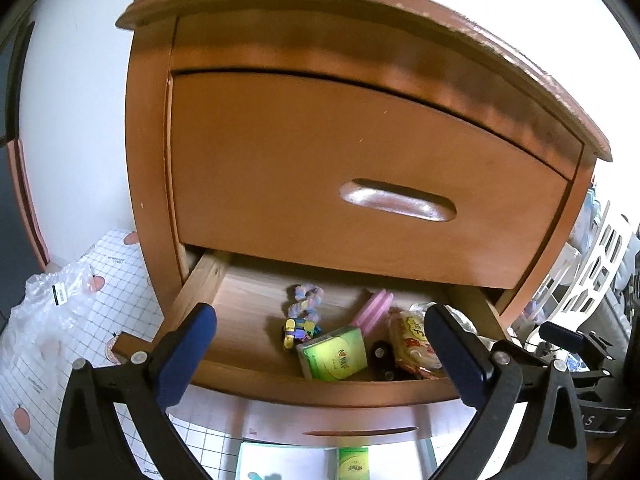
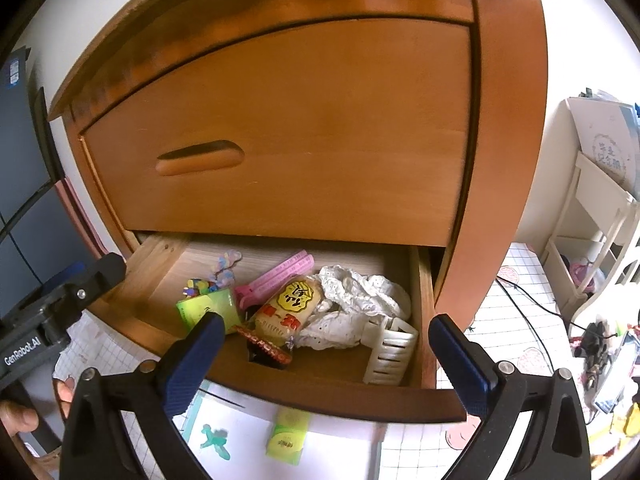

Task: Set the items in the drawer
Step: 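Withdraw both tools from the drawer back over the white tray, then move the left tool to the green toy figure while the right tool approaches the small green tissue box, then grasp the green toy figure with the left tool while the right tool grasps the tissue box, then lift the figure with the left tool while the right tool carries the tissue box toward the drawer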

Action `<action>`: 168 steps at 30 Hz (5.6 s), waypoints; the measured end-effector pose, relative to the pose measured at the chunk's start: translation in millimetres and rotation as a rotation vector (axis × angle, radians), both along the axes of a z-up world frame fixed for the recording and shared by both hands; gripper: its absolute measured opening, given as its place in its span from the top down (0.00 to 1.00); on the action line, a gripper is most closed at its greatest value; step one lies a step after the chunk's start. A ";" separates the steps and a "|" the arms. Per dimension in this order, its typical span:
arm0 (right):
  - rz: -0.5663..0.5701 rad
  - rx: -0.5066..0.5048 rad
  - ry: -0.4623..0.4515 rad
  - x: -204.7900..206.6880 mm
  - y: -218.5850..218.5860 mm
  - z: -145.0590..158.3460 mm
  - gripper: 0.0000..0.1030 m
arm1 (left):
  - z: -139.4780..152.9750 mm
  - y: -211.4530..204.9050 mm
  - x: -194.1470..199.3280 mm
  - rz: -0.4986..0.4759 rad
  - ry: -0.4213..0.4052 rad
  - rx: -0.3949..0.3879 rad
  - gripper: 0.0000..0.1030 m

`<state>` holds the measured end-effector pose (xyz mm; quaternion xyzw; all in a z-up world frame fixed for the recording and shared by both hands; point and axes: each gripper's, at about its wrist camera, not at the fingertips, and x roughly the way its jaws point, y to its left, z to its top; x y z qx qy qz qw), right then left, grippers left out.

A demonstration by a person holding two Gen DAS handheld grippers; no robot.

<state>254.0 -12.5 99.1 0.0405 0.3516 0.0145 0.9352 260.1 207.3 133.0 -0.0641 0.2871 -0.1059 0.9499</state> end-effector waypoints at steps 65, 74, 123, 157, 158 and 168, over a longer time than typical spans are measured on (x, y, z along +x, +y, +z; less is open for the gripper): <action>-0.008 0.093 0.321 -107.7 27.7 -213.3 0.00 | -244.2 20.3 -79.3 -0.013 0.494 0.024 0.01; 0.002 0.087 0.321 -81.4 31.7 -214.3 0.05 | -259.0 26.0 -60.3 -0.030 0.518 0.018 0.21; -0.001 -0.012 0.432 -2.4 64.3 -269.6 0.43 | -277.6 24.5 -42.4 -0.058 0.532 0.018 0.38; -0.012 -0.047 0.445 -59.7 52.9 -267.5 0.51 | -276.7 18.2 -59.1 -0.051 0.529 0.106 0.48; -0.013 -0.045 0.445 -62.3 53.1 -267.4 0.51 | -276.5 17.9 -61.3 -0.051 0.531 0.106 0.48; -0.010 -0.037 0.452 -90.2 52.5 -266.4 0.51 | -274.9 -0.1 -85.2 -0.081 0.542 0.142 0.48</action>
